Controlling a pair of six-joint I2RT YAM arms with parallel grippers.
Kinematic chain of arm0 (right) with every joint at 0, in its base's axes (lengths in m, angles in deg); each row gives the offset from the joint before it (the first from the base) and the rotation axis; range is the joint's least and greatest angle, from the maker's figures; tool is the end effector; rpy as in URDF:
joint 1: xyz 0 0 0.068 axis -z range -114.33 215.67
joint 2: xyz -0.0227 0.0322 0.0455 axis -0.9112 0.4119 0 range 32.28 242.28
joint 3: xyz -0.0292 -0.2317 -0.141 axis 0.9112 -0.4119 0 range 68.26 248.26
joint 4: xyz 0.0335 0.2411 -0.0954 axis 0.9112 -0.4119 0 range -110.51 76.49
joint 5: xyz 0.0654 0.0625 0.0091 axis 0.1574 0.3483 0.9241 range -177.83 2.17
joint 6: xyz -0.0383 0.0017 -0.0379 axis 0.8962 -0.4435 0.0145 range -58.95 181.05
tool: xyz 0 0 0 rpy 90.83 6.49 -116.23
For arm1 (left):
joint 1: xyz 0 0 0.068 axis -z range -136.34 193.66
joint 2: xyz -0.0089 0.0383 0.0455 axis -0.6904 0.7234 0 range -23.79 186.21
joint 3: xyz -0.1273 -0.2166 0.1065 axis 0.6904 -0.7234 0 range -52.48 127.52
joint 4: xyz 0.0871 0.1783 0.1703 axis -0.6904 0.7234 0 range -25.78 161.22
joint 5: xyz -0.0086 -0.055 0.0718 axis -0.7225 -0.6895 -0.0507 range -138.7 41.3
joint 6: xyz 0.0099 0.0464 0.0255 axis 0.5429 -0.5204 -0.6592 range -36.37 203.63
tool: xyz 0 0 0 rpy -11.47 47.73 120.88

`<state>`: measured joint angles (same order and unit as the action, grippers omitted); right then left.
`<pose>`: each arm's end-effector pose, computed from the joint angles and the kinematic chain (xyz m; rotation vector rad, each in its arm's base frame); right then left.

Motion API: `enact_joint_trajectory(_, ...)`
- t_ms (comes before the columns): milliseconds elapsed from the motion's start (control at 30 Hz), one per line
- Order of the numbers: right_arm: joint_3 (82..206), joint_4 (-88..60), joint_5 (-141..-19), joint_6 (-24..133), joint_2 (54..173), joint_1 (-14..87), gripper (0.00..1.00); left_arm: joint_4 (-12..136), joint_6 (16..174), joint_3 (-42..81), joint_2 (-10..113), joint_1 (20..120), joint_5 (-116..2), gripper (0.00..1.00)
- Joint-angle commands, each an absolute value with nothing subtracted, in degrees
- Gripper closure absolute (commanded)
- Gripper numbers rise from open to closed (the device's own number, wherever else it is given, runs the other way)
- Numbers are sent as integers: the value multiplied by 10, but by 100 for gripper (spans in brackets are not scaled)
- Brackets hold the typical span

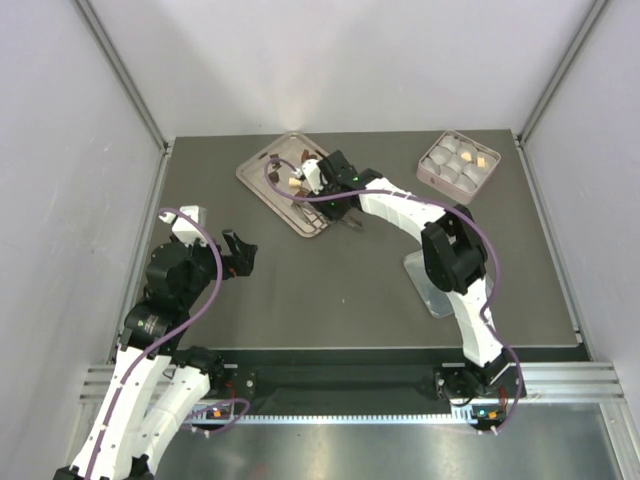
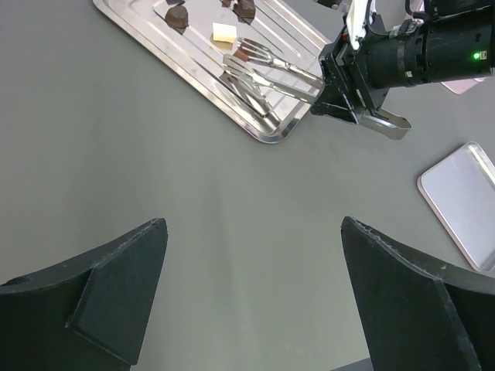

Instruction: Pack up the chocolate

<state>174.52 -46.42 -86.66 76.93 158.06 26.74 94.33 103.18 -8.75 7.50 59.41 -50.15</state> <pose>0.3823 0.3099 0.2154 -1.1568 2.2120 0.1947 0.1201 -0.0347 0.3289 -0.0457 1.9030 -0.4449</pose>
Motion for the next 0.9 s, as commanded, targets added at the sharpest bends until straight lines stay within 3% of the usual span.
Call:
enact_joint_trajectory(0,1779,-465,-850,765,1557,274,58,911,1027,-83,78,594,-498,1)
enact_joint_trajectory(600,1777,-490,-862,713,1448,323,60,912,1029,-84,79,594,-497,1)
enact_joint_trajectory(867,1755,-502,-874,643,1401,466,61,912,1029,-84,79,594,-498,1)
